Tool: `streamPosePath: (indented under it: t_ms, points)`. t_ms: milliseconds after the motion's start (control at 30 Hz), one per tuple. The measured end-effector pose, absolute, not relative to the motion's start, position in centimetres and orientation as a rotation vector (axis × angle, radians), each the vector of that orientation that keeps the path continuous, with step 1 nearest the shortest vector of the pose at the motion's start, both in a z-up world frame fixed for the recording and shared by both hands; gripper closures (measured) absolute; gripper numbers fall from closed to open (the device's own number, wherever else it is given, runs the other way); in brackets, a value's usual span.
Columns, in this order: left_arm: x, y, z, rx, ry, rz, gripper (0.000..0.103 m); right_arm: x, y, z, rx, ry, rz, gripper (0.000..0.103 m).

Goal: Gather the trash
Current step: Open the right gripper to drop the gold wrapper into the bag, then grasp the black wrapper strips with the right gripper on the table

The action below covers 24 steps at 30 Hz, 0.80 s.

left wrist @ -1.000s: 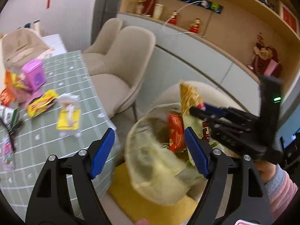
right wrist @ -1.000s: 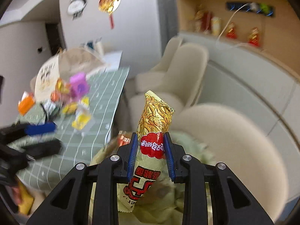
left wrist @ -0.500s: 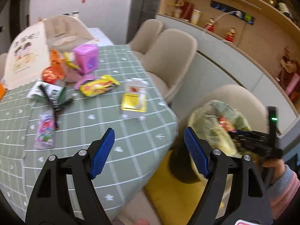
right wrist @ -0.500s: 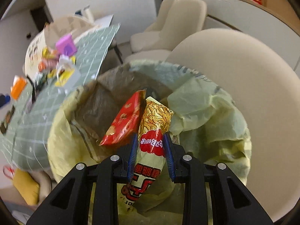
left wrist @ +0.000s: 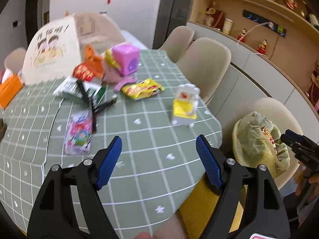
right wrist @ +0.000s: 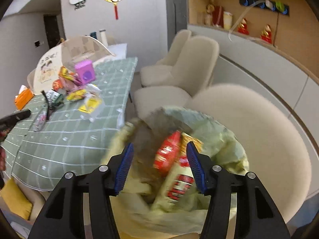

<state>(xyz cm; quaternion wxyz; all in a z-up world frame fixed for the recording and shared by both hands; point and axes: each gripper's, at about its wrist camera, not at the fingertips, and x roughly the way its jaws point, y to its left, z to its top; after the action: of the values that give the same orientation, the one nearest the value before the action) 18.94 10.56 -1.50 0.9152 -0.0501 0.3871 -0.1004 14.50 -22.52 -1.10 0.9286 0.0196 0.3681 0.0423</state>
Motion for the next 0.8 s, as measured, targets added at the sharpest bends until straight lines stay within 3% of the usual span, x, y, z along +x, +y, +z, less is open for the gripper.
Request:
streamPosePath:
  t_ms: [267, 567, 800]
  points:
    - [19.0, 18.2, -3.1, -0.203, 0.800, -0.091, 0.029, 16.2, -14.3, 0.7, 0.007, 0.752, 0.224, 0.051]
    - [21.6, 25.9, -4.1, -0.216, 0.775, -0.120, 0.029, 19.3, -5.4, -1.2, 0.035, 0.826, 0.310, 0.051]
    - [24.4, 27.7, -5.7, -0.178, 0.859, -0.156, 0.029, 21.1, -0.1, -2.9, 0.024, 0.865, 0.352, 0.051]
